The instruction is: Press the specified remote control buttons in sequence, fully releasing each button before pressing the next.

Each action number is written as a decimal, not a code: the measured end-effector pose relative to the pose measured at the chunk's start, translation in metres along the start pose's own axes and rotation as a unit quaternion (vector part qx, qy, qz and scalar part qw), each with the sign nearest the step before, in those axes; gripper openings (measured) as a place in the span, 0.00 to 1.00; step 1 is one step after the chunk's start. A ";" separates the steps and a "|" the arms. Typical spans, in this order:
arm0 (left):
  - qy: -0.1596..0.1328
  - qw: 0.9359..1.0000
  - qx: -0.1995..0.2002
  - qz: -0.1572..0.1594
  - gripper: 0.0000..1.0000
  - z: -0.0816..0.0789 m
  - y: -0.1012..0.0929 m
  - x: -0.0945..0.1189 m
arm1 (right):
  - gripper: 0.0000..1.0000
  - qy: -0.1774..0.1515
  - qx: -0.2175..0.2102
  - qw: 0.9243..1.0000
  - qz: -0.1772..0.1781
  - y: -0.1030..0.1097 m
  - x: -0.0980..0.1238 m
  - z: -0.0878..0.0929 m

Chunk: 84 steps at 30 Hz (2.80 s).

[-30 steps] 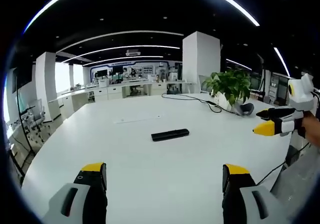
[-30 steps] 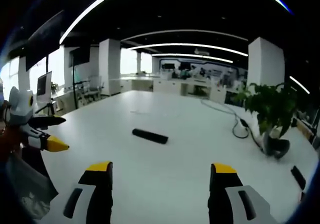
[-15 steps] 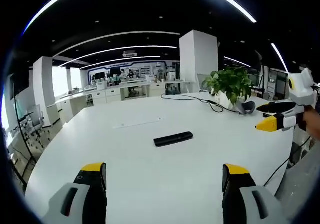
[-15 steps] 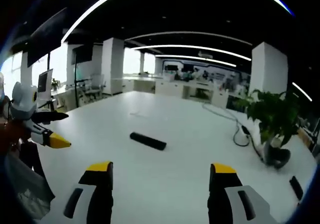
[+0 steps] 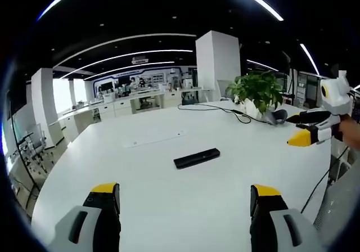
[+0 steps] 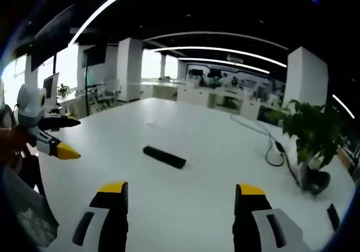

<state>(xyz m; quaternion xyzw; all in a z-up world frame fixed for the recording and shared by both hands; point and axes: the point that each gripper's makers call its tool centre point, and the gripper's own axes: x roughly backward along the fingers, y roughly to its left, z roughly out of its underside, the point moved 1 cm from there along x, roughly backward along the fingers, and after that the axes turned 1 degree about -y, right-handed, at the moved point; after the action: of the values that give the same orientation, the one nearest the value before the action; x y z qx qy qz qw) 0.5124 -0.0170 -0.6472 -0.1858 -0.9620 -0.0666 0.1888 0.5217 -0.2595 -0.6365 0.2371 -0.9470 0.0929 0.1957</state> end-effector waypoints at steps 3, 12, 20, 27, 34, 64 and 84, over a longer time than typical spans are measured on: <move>0.004 1.000 0.001 0.004 1.00 0.002 0.001 -0.006 | 0.75 0.005 0.009 1.000 -0.004 0.000 -0.006 0.000; 0.011 1.000 0.004 0.017 1.00 0.006 0.007 -0.024 | 0.74 0.012 0.031 0.999 -0.022 -0.003 -0.028 0.000; 0.016 1.000 0.002 0.025 1.00 0.007 0.016 -0.042 | 0.74 0.014 0.023 0.999 -0.040 -0.007 -0.046 0.000; 0.024 0.999 -0.005 0.032 1.00 0.008 0.023 -0.058 | 0.73 0.023 0.029 0.998 -0.044 -0.012 -0.061 0.002; 0.033 0.998 -0.011 0.044 1.00 0.012 0.023 -0.071 | 0.73 0.030 0.029 0.998 -0.051 -0.016 -0.074 0.005; 0.062 0.990 -0.051 0.119 1.00 0.031 0.031 -0.139 | 0.72 0.056 0.060 0.992 -0.092 -0.026 -0.131 0.029; 0.073 0.973 -0.080 0.202 1.00 0.039 0.028 -0.167 | 0.71 0.059 0.119 0.979 -0.153 -0.021 -0.159 0.035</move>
<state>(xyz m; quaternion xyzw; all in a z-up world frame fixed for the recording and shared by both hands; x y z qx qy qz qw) 0.6537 -0.0394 -0.7461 -0.3849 -0.8798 -0.1170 0.2530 0.6495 -0.2219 -0.7321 0.3945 -0.8687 0.1878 0.2332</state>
